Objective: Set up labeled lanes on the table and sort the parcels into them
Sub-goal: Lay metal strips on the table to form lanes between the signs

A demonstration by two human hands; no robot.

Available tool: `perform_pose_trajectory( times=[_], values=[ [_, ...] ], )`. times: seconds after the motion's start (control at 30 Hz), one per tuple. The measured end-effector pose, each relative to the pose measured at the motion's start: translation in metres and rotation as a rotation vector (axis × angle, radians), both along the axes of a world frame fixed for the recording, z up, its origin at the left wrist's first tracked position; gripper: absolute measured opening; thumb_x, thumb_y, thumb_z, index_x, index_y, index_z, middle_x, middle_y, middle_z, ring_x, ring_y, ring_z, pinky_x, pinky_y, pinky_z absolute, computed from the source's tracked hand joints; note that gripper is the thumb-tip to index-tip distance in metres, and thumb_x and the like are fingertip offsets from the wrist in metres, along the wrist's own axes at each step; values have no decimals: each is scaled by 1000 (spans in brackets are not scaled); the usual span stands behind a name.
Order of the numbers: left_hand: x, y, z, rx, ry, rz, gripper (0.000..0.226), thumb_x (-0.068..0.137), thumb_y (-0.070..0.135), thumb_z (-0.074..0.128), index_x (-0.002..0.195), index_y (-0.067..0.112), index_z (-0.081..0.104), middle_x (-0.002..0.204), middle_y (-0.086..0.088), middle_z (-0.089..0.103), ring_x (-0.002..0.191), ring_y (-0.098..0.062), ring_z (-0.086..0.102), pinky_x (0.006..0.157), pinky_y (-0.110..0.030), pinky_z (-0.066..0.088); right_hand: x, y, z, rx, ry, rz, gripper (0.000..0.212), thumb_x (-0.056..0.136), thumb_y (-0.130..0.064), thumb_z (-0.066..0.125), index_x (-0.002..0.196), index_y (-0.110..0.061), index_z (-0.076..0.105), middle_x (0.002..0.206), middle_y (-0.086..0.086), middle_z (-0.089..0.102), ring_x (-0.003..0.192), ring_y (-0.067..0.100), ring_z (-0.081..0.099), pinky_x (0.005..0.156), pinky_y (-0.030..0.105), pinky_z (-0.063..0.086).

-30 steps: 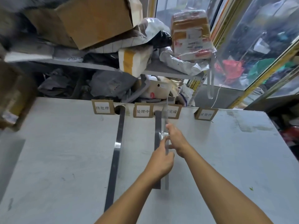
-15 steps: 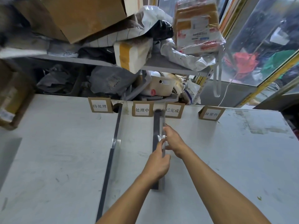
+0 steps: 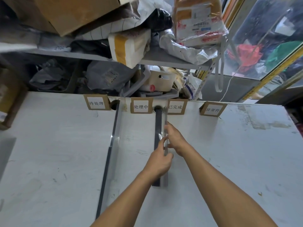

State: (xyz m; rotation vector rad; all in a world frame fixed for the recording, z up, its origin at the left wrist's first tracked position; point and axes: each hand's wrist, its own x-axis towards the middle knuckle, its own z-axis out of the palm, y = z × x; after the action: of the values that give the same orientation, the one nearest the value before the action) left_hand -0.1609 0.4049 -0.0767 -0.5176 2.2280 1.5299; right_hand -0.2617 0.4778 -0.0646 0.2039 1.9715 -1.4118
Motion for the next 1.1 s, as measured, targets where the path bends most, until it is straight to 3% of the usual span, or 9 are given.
perform_pose_trajectory(
  times=[0.1, 0.17, 0.27, 0.4, 0.53, 0.73, 0.83, 0.97, 1.1],
  values=[
    [1, 1, 4, 26, 10, -10, 71, 88, 37, 45, 148, 50, 10, 143, 1, 52, 83, 5, 53, 69, -16, 45, 2, 2, 1, -19, -5, -24, 32, 100, -40, 32, 124, -35, 51, 113, -10, 58, 100, 10, 54, 73, 35, 53],
    [2, 2, 6, 41, 17, -18, 71, 90, 36, 47, 150, 47, 11, 147, 1, 48, 94, 1, 54, 77, -18, 44, 5, 5, -1, -11, 8, -22, 20, 100, -43, 34, 115, -41, 47, 104, -18, 51, 93, 6, 51, 72, 34, 51],
    [4, 4, 7, 50, 23, -18, 70, 93, 36, 48, 152, 43, 12, 153, 0, 41, 126, -20, 53, 94, -30, 44, 7, 9, -6, -3, 38, 7, 38, 96, -46, 36, 133, -40, 43, 117, -12, 45, 109, 14, 45, 100, 49, 49],
    [5, 6, 10, 42, 49, 4, 71, 94, 41, 52, 154, 39, 14, 154, -3, 39, 135, -25, 46, 104, -38, 42, 14, 12, -3, 4, 42, -1, 46, 100, -46, 37, 145, -36, 38, 142, -5, 41, 120, 15, 42, 97, 41, 49],
    [7, 5, 10, 33, 61, 13, 72, 93, 43, 52, 153, 41, 13, 156, -3, 37, 138, -25, 43, 105, -37, 40, 17, 14, -3, 46, 36, -4, 61, 101, -52, 38, 156, -30, 24, 162, 0, 26, 144, 28, 33, 107, 48, 44],
    [10, 0, 13, 6, 62, 21, 72, 92, 46, 54, 151, 44, 13, 157, 0, 36, 136, -26, 46, 101, -37, 45, 20, 15, 2, 116, 116, 1, 65, 101, -56, 36, 157, -26, 24, 163, 2, 27, 147, 27, 29, 117, 51, 31],
    [14, -9, 19, -9, 94, 49, 70, 92, 46, 54, 151, 43, 15, 154, 2, 39, 133, -24, 47, 93, -31, 45, 23, 14, 10, 183, 261, -1, 67, 101, -55, 38, 157, -23, 22, 162, 4, 28, 147, 26, 30, 116, 42, 26],
    [19, -29, 34, 4, 128, 96, 66, 94, 43, 53, 150, 45, 17, 157, 0, 35, 138, -27, 42, 106, -45, 43, 32, 4, 33, 236, 505, -48, 67, 101, -52, 43, 157, -21, 24, 163, 5, 28, 148, 24, 27, 118, 43, 28],
    [27, -57, 57, -9, 210, 158, 61, 98, 38, 53, 149, 45, 21, 153, -2, 40, 133, -24, 48, 96, -35, 44, 53, -25, 69, 197, 700, 15, 63, 99, -47, 45, 155, -21, 29, 160, 2, 34, 147, 18, 30, 118, 39, 29]
  ],
)
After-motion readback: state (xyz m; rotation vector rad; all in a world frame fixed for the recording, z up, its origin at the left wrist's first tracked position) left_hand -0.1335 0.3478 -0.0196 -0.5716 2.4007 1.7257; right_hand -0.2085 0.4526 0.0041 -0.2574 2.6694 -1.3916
